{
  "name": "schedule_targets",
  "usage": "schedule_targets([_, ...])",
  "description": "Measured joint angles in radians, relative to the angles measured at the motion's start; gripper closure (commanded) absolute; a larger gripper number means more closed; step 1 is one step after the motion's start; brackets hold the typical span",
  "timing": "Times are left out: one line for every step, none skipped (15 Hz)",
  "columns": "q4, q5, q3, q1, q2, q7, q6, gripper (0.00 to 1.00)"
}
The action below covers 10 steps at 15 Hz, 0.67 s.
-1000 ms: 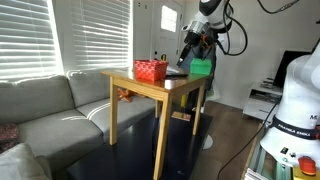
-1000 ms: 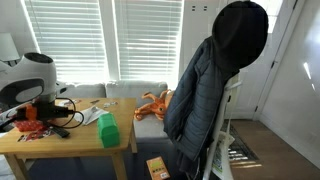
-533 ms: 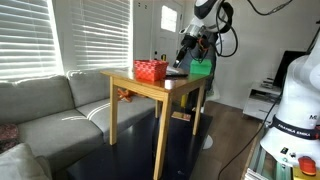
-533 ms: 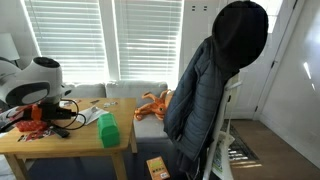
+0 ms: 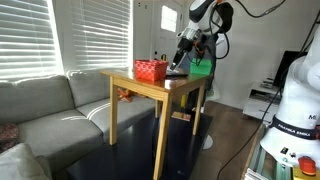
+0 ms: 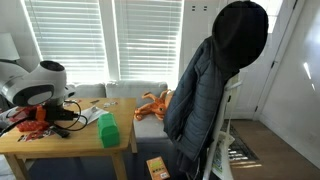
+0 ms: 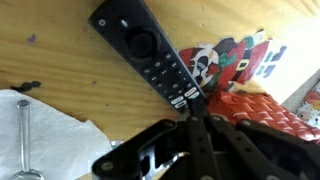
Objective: Press the second white button from the top on right of the black remote
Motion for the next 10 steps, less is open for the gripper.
schedule_targets([0.004,0.001,0.006,-0.005,0.008,0.000,0.000,1.00])
schedule_targets([0.007,0.001,0.011,-0.011,0.015,0.000,0.000,1.00])
schedule_targets([0.011,0.002,0.016,-0.015,0.022,0.000,0.000,1.00])
schedule_targets([0.015,0.002,0.022,-0.021,0.028,0.000,0.000,1.00])
schedule_targets([0.019,0.002,0.027,-0.026,0.034,0.000,0.000,1.00])
schedule_targets([0.021,0.004,0.032,-0.030,0.039,0.000,0.000,1.00])
schedule_targets([0.024,0.006,0.035,-0.034,0.043,0.000,0.000,1.00])
schedule_targets([0.025,0.008,0.038,-0.038,0.047,0.000,0.000,1.00])
schedule_targets([0.028,0.011,0.040,-0.040,0.051,0.000,0.000,1.00])
schedule_targets([0.030,0.013,0.043,-0.043,0.055,0.000,0.000,1.00])
